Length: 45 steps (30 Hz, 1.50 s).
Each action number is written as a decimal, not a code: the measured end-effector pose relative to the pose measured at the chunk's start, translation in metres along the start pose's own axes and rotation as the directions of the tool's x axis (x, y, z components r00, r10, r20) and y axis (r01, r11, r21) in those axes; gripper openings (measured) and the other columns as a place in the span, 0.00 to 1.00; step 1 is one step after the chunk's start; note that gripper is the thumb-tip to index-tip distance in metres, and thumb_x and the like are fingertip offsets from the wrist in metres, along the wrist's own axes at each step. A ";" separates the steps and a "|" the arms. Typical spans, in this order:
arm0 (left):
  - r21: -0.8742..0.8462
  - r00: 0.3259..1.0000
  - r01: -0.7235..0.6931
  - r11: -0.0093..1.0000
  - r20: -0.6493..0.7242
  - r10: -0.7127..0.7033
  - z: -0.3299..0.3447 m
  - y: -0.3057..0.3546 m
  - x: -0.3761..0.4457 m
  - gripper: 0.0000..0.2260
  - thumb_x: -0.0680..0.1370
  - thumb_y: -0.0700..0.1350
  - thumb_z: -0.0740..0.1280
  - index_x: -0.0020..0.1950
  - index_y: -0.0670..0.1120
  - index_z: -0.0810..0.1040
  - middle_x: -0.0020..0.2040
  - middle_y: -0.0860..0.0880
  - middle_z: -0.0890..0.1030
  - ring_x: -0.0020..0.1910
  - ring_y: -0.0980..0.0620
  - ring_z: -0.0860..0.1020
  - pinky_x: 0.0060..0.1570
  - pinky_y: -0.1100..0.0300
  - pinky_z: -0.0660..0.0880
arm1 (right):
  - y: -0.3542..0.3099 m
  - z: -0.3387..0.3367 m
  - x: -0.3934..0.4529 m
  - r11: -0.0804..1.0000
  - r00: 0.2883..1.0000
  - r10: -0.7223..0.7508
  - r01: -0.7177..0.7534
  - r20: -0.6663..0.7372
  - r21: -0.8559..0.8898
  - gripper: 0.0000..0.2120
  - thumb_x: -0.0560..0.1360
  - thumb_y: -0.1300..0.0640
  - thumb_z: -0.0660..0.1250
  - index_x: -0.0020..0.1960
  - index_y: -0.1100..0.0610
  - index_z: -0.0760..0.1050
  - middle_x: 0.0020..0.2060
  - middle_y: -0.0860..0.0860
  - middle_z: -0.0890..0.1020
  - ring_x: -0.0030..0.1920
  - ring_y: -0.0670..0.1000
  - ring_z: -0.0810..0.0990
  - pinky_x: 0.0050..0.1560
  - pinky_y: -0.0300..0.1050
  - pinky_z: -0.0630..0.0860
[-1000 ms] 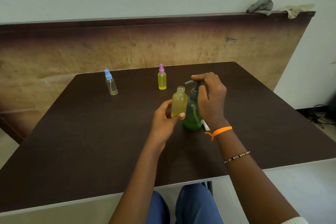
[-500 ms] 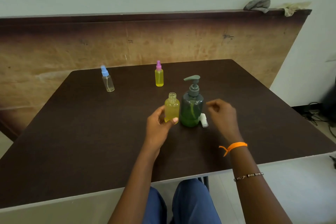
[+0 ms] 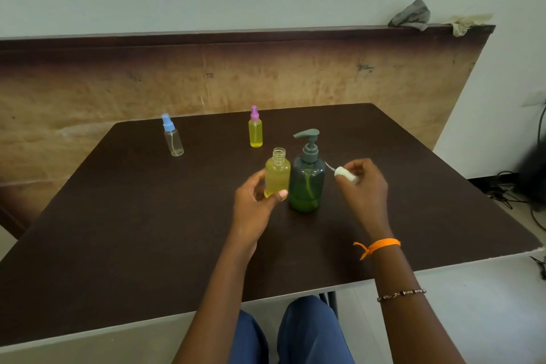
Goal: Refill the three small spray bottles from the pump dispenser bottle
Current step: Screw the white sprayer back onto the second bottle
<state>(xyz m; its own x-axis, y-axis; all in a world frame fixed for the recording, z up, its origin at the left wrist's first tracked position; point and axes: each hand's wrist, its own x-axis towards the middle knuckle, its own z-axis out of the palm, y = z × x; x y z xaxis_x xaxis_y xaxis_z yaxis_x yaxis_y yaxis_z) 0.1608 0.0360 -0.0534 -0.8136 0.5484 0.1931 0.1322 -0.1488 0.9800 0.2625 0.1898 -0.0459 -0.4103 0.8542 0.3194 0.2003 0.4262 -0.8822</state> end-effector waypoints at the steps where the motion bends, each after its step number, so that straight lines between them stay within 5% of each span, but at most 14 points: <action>1: -0.003 1.000 -0.007 1.000 0.001 0.007 0.001 0.002 0.000 0.20 0.71 0.31 0.70 0.59 0.48 0.76 0.50 0.55 0.82 0.49 0.61 0.80 0.48 0.68 0.74 | -0.006 -0.003 0.002 0.998 0.999 -0.011 0.013 -0.030 0.058 0.07 0.71 0.65 0.69 0.46 0.57 0.76 0.47 0.53 0.79 0.42 0.45 0.76 0.37 0.28 0.70; 5: -0.031 0.999 -0.042 0.999 -0.026 0.041 0.002 0.012 -0.001 0.23 0.70 0.30 0.71 0.58 0.51 0.74 0.54 0.55 0.80 0.52 0.60 0.79 0.51 0.66 0.75 | -0.027 -0.012 0.008 0.946 0.996 0.002 0.026 -0.084 0.323 0.06 0.72 0.64 0.69 0.46 0.55 0.80 0.49 0.54 0.81 0.42 0.47 0.81 0.43 0.40 0.78; 8: -0.051 0.997 -0.055 0.997 -0.051 0.052 0.001 0.020 -0.001 0.21 0.69 0.31 0.71 0.57 0.48 0.72 0.53 0.52 0.80 0.50 0.61 0.78 0.49 0.66 0.75 | -0.048 -0.018 0.011 0.903 0.993 -0.041 0.086 -0.115 0.420 0.03 0.77 0.59 0.66 0.48 0.59 0.78 0.46 0.54 0.80 0.36 0.40 0.78 0.39 0.35 0.76; 13: -0.057 0.994 -0.091 0.994 -0.063 0.087 -0.007 0.027 0.000 0.21 0.69 0.29 0.70 0.53 0.50 0.72 0.52 0.54 0.80 0.49 0.61 0.79 0.46 0.70 0.75 | -0.082 -0.023 0.013 0.901 0.964 -0.180 0.241 -0.195 0.360 0.08 0.81 0.55 0.60 0.43 0.49 0.70 0.37 0.44 0.80 0.35 0.41 0.79 0.42 0.42 0.77; 19: -0.056 0.991 -0.105 0.993 -0.092 0.100 -0.018 0.027 0.000 0.21 0.70 0.30 0.70 0.53 0.53 0.73 0.55 0.49 0.80 0.55 0.53 0.78 0.51 0.61 0.75 | -0.115 -0.021 0.010 0.833 0.886 -0.398 0.458 -0.236 0.312 0.08 0.81 0.51 0.57 0.46 0.54 0.67 0.40 0.54 0.81 0.34 0.44 0.77 0.39 0.41 0.74; 28: -0.051 0.991 -0.107 0.993 -0.082 0.103 -0.023 0.029 -0.002 0.21 0.70 0.30 0.71 0.53 0.53 0.74 0.56 0.49 0.81 0.57 0.52 0.78 0.55 0.59 0.74 | -0.134 0.001 0.009 0.786 0.865 -0.492 0.492 -0.103 0.374 0.07 0.81 0.55 0.58 0.47 0.58 0.67 0.41 0.57 0.80 0.34 0.39 0.77 0.37 0.31 0.70; 31: -0.044 0.990 -0.112 0.993 -0.094 0.108 -0.025 0.029 -0.002 0.21 0.70 0.30 0.71 0.53 0.53 0.74 0.56 0.49 0.81 0.57 0.52 0.78 0.55 0.59 0.74 | -0.135 0.004 0.010 0.780 0.851 -0.525 0.486 -0.011 0.393 0.06 0.79 0.52 0.59 0.44 0.53 0.67 0.38 0.51 0.78 0.35 0.42 0.77 0.37 0.40 0.74; 35: -0.046 0.989 -0.118 0.992 -0.091 0.113 -0.026 0.031 -0.001 0.21 0.70 0.31 0.71 0.54 0.53 0.74 0.56 0.50 0.81 0.57 0.53 0.78 0.56 0.58 0.74 | -0.129 0.010 0.016 0.820 0.807 -0.534 0.423 0.252 0.385 0.04 0.79 0.54 0.60 0.49 0.54 0.70 0.41 0.56 0.81 0.43 0.59 0.79 0.42 0.55 0.76; 39: -0.077 0.991 -0.129 0.989 -0.032 0.127 -0.025 0.038 -0.004 0.20 0.72 0.31 0.68 0.56 0.53 0.74 0.56 0.53 0.80 0.56 0.56 0.78 0.57 0.59 0.74 | -0.130 0.018 0.025 0.852 0.768 -0.486 0.308 0.419 0.424 0.03 0.80 0.61 0.60 0.49 0.54 0.67 0.46 0.64 0.82 0.46 0.59 0.81 0.43 0.46 0.75; 42: -0.123 0.992 -0.121 0.985 0.010 0.124 -0.024 0.044 -0.007 0.18 0.75 0.31 0.66 0.57 0.52 0.73 0.56 0.53 0.79 0.54 0.62 0.78 0.55 0.61 0.75 | -0.134 0.018 0.032 0.875 0.683 -0.461 0.243 0.566 0.419 0.05 0.79 0.66 0.60 0.48 0.58 0.68 0.45 0.59 0.82 0.42 0.44 0.82 0.41 0.35 0.74; 45: -0.184 0.995 -0.085 0.979 0.029 0.091 -0.025 0.045 -0.009 0.16 0.77 0.33 0.63 0.60 0.49 0.71 0.56 0.53 0.79 0.52 0.62 0.78 0.52 0.63 0.77 | -0.139 0.015 0.041 0.880 0.602 -0.473 0.284 0.643 0.382 0.06 0.78 0.68 0.61 0.52 0.59 0.71 0.45 0.56 0.82 0.44 0.44 0.80 0.41 0.35 0.74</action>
<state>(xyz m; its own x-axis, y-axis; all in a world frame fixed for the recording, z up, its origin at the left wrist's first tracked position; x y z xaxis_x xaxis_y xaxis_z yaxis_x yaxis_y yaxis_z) 0.1594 0.0038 -0.0122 -0.7815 0.5560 0.2831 0.0941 -0.3435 0.9344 0.2049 0.1611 0.0845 -0.9139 0.1207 0.3875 -0.2800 0.5036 -0.8173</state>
